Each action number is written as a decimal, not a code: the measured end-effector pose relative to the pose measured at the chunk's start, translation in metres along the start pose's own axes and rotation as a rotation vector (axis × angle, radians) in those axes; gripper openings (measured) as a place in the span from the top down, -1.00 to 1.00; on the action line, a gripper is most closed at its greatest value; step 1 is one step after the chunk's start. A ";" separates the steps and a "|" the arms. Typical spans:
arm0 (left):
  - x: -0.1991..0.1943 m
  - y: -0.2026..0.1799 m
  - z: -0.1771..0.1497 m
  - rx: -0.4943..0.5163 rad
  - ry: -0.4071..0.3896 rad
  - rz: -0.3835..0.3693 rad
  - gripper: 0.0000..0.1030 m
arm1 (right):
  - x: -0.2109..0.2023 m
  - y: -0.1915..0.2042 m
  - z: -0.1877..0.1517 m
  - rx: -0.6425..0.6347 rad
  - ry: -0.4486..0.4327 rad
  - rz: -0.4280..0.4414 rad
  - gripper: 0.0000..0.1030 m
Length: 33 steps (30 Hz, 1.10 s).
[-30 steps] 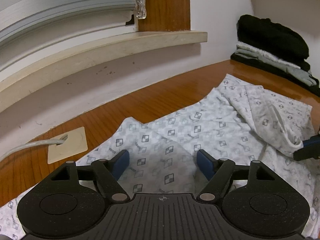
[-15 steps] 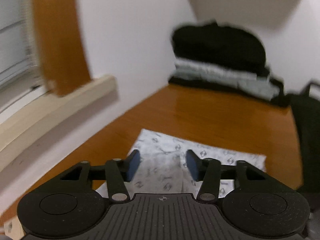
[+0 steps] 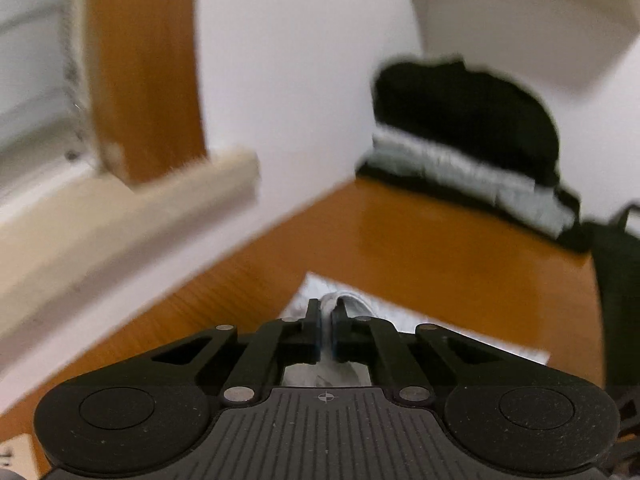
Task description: Fold clothes
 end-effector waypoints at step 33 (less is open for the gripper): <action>-0.376 0.204 -0.078 -0.330 -0.305 0.279 0.91 | -0.040 0.276 0.239 -0.375 -0.280 0.440 0.93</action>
Point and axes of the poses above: each gripper's, at about its wrist camera, not at the fingertips, and x roughly the way its jaws point, y to its left, z to its top, the point moved 6 cm from there along x, roughly the way its jaws point, and after that the axes turned 12 degrees about y, right-handed, at the moved point
